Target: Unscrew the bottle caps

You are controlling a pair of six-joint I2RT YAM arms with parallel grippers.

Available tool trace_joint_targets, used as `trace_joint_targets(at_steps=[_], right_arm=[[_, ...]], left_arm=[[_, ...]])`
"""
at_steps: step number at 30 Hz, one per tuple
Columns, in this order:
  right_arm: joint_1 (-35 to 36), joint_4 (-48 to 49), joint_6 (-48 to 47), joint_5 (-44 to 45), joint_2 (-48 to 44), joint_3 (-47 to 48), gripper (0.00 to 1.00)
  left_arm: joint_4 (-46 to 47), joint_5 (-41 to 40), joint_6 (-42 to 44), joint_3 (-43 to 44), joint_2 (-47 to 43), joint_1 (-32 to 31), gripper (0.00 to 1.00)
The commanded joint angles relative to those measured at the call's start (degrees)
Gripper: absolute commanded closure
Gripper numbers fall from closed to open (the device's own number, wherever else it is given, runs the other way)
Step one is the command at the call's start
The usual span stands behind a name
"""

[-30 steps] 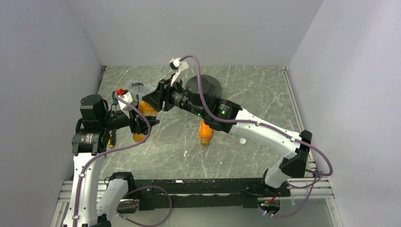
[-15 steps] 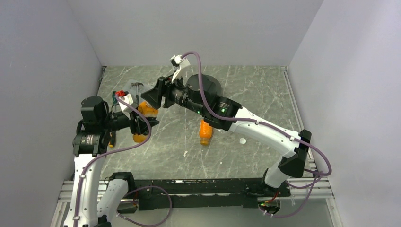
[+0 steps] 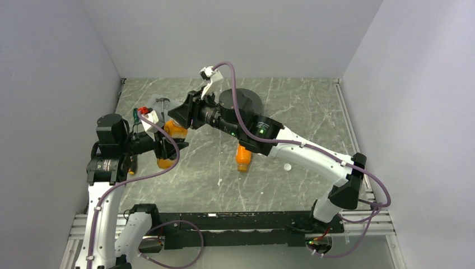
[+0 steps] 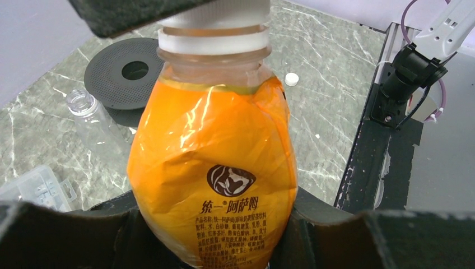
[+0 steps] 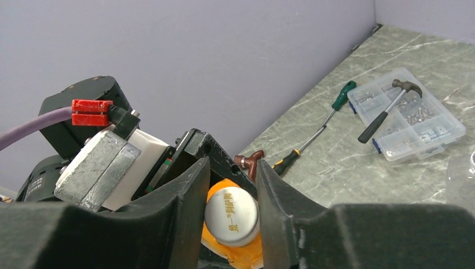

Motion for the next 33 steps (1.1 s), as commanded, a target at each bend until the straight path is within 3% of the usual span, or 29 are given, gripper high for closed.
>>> trace_joint_targets(at_steps=[1, 6, 11, 21, 25, 33], right_arm=[[-0.38, 1.54, -0.80, 1.33, -1.31, 0.31, 0.52], [-0.38, 2.39, -0.65, 1.50, -1.83, -0.95, 0.47], [-0.38, 2.91, -0.75, 1.47, -2.23, -1.81, 0.53], [-0.38, 4.36, -1.37, 0.50, -2.63, -2.16, 0.87], [-1.41, 8.16, -2.47, -6.90, -3.71, -4.48, 0.95], [-4.86, 22.02, -4.73, -37.26, -7.72, -9.30, 1.00]], left_arm=[[3.12, 0.91, -0.44, 0.60, -0.23, 0.00, 0.79], [3.97, 0.81, -1.56, 0.21, -0.13, 0.00, 0.79], [3.85, 0.65, -1.71, 0.48, -0.12, 0.00, 0.79], [4.65, 2.00, -3.80, 0.96, 0.27, 0.00, 0.79], [5.11, 4.76, -6.46, 1.67, 0.32, 0.00, 0.80], [6.46, 16.29, -14.98, 3.83, 1.12, -0.01, 0.79]])
